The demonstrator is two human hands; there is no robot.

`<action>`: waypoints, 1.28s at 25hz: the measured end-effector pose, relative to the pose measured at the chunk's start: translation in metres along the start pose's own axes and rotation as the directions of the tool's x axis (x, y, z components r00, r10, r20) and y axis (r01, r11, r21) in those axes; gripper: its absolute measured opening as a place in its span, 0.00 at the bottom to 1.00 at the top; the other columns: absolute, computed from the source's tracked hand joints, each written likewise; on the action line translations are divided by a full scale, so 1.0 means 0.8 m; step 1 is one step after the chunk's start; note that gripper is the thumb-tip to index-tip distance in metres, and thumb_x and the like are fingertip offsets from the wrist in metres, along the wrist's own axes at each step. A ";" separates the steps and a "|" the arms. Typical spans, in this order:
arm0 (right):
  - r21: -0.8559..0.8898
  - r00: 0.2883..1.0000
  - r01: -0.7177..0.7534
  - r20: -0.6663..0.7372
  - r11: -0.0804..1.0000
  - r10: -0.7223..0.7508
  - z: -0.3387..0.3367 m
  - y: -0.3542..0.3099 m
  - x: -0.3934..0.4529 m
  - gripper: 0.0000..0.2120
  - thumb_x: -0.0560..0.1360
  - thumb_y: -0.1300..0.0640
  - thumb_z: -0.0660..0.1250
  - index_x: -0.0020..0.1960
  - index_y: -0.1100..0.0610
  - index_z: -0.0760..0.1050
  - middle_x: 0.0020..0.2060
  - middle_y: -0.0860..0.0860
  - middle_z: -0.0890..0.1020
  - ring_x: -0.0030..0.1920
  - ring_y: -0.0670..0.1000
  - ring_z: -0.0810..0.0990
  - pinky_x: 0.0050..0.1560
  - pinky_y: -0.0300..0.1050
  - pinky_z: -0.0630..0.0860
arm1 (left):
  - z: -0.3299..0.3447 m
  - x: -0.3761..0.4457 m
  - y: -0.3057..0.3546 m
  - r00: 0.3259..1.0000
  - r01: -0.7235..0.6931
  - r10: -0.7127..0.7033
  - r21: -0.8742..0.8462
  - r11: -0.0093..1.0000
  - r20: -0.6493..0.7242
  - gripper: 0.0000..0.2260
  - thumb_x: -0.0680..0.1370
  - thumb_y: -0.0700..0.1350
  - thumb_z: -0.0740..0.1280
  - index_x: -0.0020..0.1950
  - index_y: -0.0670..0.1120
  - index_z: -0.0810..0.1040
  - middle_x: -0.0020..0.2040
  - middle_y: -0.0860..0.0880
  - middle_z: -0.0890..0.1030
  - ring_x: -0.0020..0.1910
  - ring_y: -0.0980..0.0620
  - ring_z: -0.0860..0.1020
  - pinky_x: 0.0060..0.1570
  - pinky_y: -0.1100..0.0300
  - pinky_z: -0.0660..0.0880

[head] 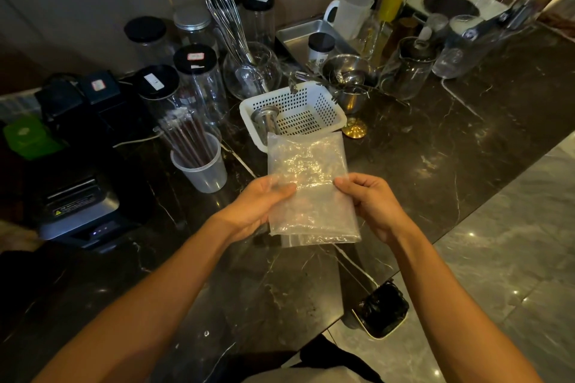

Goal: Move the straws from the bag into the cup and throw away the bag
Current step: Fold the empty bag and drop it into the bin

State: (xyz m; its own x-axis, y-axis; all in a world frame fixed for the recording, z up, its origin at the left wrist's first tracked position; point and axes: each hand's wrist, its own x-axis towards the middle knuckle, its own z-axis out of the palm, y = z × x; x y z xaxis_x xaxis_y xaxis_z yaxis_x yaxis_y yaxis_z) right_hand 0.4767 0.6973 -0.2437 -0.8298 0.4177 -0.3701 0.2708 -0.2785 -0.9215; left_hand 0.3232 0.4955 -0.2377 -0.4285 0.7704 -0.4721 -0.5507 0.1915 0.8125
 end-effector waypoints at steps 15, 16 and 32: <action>0.183 0.995 -0.025 0.098 0.983 0.007 0.009 0.009 0.002 0.14 0.75 0.59 0.73 0.60 0.57 0.86 0.59 0.58 0.85 0.58 0.62 0.79 0.62 0.62 0.75 | -0.030 -0.013 -0.004 0.998 -0.023 0.033 -0.183 0.983 0.051 0.16 0.79 0.35 0.68 0.66 0.45 0.81 0.61 0.42 0.86 0.56 0.44 0.86 0.49 0.53 0.85; 0.204 0.994 -0.026 0.112 0.979 0.003 0.010 0.010 0.000 0.14 0.74 0.59 0.73 0.59 0.57 0.86 0.59 0.58 0.85 0.58 0.62 0.80 0.62 0.60 0.75 | -0.032 -0.013 -0.005 0.997 -0.019 0.033 -0.202 0.979 0.067 0.17 0.77 0.36 0.69 0.66 0.44 0.81 0.61 0.41 0.85 0.57 0.44 0.86 0.51 0.52 0.85; -0.114 0.994 0.113 0.007 0.987 -0.113 0.024 0.013 -0.038 0.19 0.80 0.68 0.61 0.38 0.54 0.83 0.43 0.45 0.86 0.43 0.43 0.86 0.37 0.38 0.80 | -0.046 -0.039 -0.014 0.977 0.120 -0.157 0.236 0.964 0.144 0.22 0.78 0.52 0.74 0.70 0.46 0.78 0.62 0.43 0.85 0.61 0.45 0.85 0.53 0.52 0.84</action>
State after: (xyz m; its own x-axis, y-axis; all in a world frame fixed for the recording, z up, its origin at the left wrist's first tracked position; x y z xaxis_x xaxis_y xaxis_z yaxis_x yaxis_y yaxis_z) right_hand 0.4955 0.6651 -0.2398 -0.8584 0.4409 -0.2624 0.2286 -0.1291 -0.9649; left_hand 0.3165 0.4469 -0.2442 -0.2291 0.8103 -0.5394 -0.4134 0.4207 0.8075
